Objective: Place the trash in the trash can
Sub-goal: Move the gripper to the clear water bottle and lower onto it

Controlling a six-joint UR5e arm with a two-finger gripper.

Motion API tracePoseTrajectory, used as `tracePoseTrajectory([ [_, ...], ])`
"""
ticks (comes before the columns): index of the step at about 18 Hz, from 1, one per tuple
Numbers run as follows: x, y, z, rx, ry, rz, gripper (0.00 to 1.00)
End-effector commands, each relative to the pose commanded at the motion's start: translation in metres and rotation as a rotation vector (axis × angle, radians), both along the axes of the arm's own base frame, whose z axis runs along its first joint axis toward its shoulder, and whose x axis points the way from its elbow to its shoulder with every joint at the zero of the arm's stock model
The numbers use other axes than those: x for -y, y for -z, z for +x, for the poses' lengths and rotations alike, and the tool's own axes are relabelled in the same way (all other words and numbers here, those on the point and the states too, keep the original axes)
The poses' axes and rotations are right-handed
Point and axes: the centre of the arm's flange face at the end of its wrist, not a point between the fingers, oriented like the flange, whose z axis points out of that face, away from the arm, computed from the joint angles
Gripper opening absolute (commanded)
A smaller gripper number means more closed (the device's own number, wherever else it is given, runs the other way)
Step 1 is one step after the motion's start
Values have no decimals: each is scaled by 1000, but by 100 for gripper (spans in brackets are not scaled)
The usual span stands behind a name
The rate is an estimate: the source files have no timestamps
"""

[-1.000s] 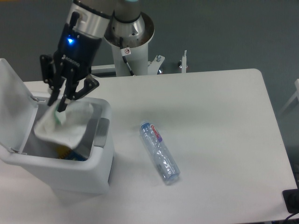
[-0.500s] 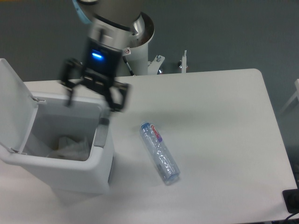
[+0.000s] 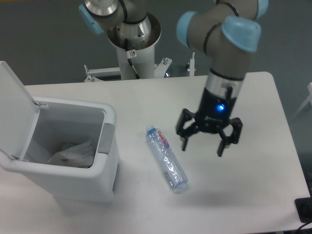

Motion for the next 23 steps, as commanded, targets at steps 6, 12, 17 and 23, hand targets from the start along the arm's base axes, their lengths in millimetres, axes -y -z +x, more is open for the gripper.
tracePoseTrajectory([
  [6, -37, 48, 10, 108, 45, -159, 100],
  [12, -80, 101, 11, 120, -3, -325, 100],
  [17, -85, 131, 15, 99, -18, -424, 100],
  [23, -102, 155, 35, 125, -26, -458, 100],
])
